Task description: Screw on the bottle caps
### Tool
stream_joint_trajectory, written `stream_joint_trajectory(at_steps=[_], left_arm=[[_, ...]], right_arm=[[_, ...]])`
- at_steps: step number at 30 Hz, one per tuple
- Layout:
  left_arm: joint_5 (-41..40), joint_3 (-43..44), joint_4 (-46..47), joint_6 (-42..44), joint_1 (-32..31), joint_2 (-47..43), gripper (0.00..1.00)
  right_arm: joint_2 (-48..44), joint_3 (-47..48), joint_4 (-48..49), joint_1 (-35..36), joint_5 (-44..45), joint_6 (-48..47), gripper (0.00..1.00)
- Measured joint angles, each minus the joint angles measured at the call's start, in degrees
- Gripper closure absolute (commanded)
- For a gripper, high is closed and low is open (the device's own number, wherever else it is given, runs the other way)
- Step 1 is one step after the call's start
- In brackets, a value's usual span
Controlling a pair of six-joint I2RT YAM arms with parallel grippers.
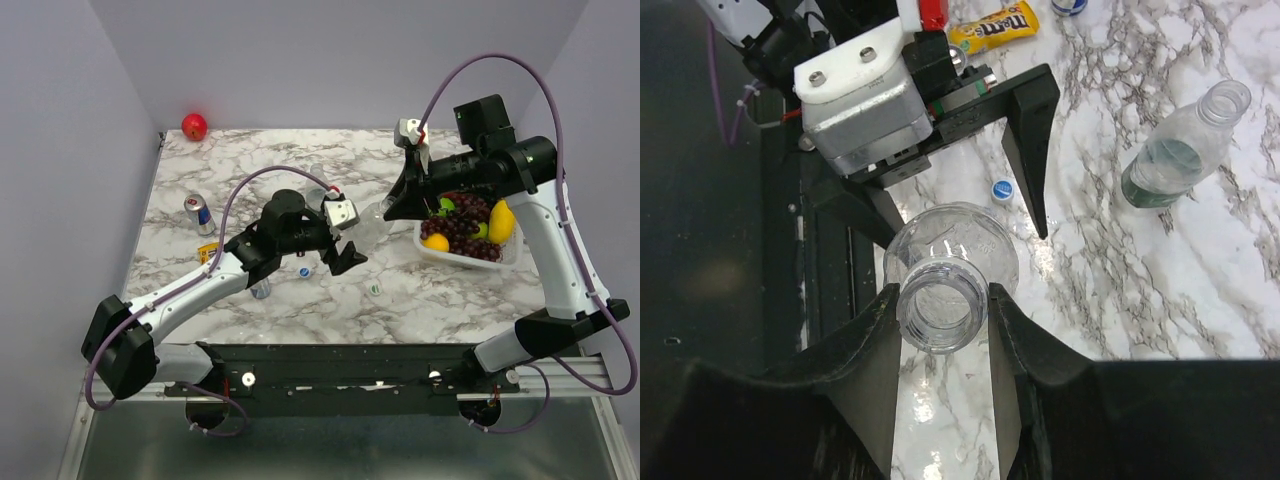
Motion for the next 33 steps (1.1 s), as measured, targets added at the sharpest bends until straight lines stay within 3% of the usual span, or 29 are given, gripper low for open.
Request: stream_joint_trajectory(at_steps=[18, 22, 23, 25, 29, 33], left_arm=[[4.9, 0.0, 0.8, 0.7, -0.3, 1.9, 0.26], [4.8, -0.1, 0.8, 0.9, -0.4, 1.9, 0.42], [4.7, -0.1, 0.7, 1.0, -0.4, 1.8, 0.52], [4.1, -0.1, 0.4, 1.9, -0.3, 1.6, 0.61], [3.4, -0.1, -3.3, 3.8, 1.7, -1.4, 0.95], [2.9, 0.0, -8.2, 5.0, 5.0, -6.1, 0.98]], right_arm=[[0.1, -0.1, 2.5, 3.5, -0.2, 0.0, 0.84], [0.0, -0.5, 3.4, 3.7, 0.3, 0.3, 0.45], [0.0, -0.5, 3.6, 3.8, 0.8, 1.0, 0.41], [0.0, -0.5, 3.6, 4.0, 2.3, 3.0, 0.31], [-0.5, 0.7, 4.2, 2.6, 4.9, 5.6, 0.19], [-1.6, 1.1, 7.0, -0.9, 6.5, 7.9, 0.15]])
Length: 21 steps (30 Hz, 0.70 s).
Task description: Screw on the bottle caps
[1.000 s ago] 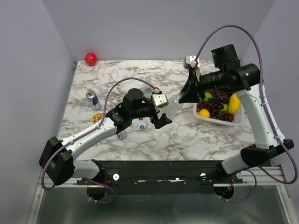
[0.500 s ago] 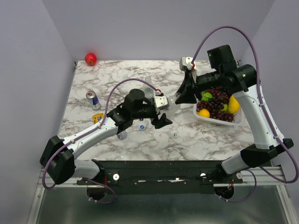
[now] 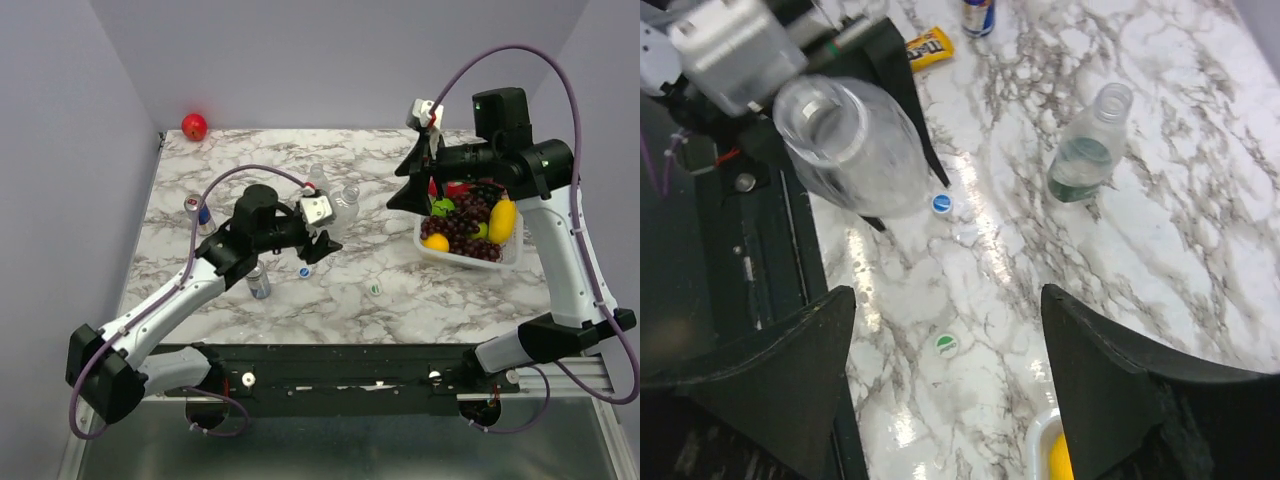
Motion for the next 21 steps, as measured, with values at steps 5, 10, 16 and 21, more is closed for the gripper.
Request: stream_joint_trajectory(at_steps=[5, 10, 16, 21], left_arm=[[-4.0, 2.4, -6.3, 0.0, 5.5, -7.5, 1.0], [-8.3, 12.3, -10.8, -0.2, 13.6, -9.6, 1.0], [-11.8, 17.4, -11.7, -1.9, 24.4, -12.2, 1.0], [-11.0, 13.1, -11.2, -9.7, 37.4, -15.3, 1.0]], right_arm=[[-0.7, -5.0, 4.3, -1.1, 0.4, -0.6, 0.01], [0.1, -13.6, 8.2, 3.9, 3.0, -8.2, 0.1], [5.7, -20.6, 11.8, 14.3, 7.9, -18.4, 0.31], [15.7, -21.1, 14.7, 21.2, 11.4, -23.9, 0.37]])
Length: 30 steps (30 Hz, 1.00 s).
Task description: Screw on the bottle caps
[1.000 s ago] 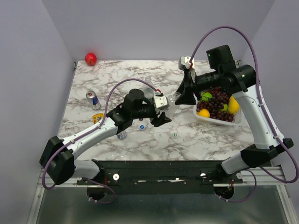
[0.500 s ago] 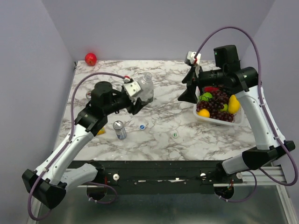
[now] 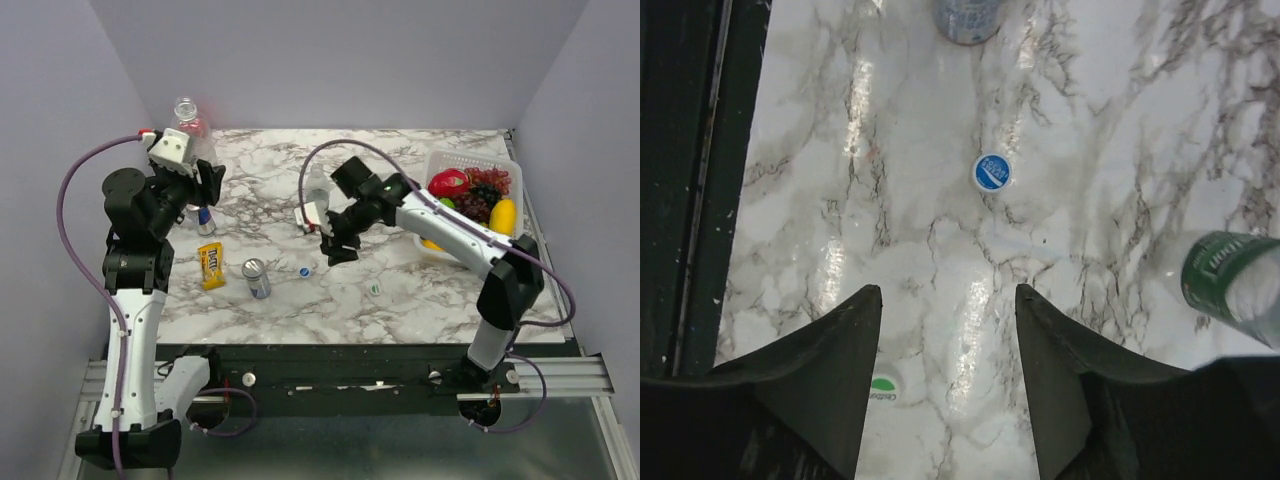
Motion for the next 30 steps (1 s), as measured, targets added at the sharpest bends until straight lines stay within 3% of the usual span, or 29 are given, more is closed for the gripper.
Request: stream_joint_trajectory(at_steps=[6, 11, 30], left_arm=[[3.8, -5.5, -0.2, -7.9, 9.7, -4.0, 1.0], [4.3, -5.6, -0.2, -10.3, 11.8, -6.3, 1.0], [4.4, -6.3, -0.1, -11.8, 12.4, -6.5, 1.0]], right_arm=[[12.2, 2.4, 2.6, 4.5, 4.7, -1.5, 0.38], [21.6, 10.3, 2.8, 4.7, 7.6, -1.4, 0.39], [27.4, 11.5, 3.3, 6.8, 9.1, -0.9, 0.36]])
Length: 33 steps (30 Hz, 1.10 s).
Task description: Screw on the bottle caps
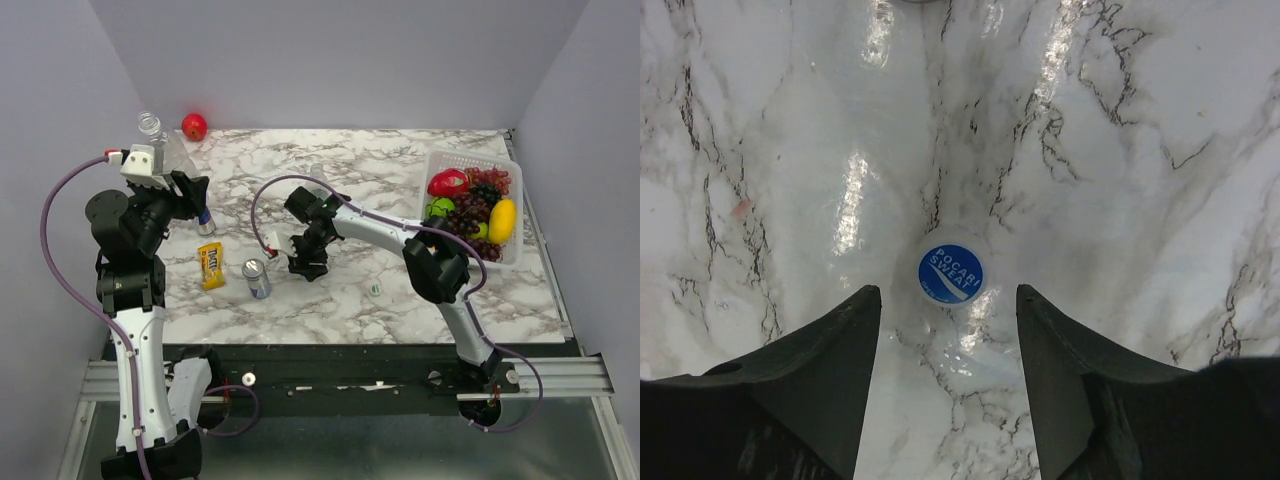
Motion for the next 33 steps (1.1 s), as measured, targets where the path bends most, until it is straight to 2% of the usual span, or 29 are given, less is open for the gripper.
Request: stream_joint_trajectory(at_steps=[13, 22, 33], left_arm=[[0.0, -1.0, -0.1, -0.1, 0.0, 0.0, 1.0], [0.0, -2.0, -0.1, -0.1, 0.0, 0.1, 1.0], [0.0, -2.2, -0.1, -0.1, 0.1, 0.3, 1.0]], right_arm=[[1.3, 0.5, 1.3, 0.4, 0.3, 1.0, 0.4], [1.4, 0.5, 1.7, 1.4, 0.3, 1.5, 0.46], [1.4, 0.4, 2.9, 1.8, 1.8, 2.1, 0.46]])
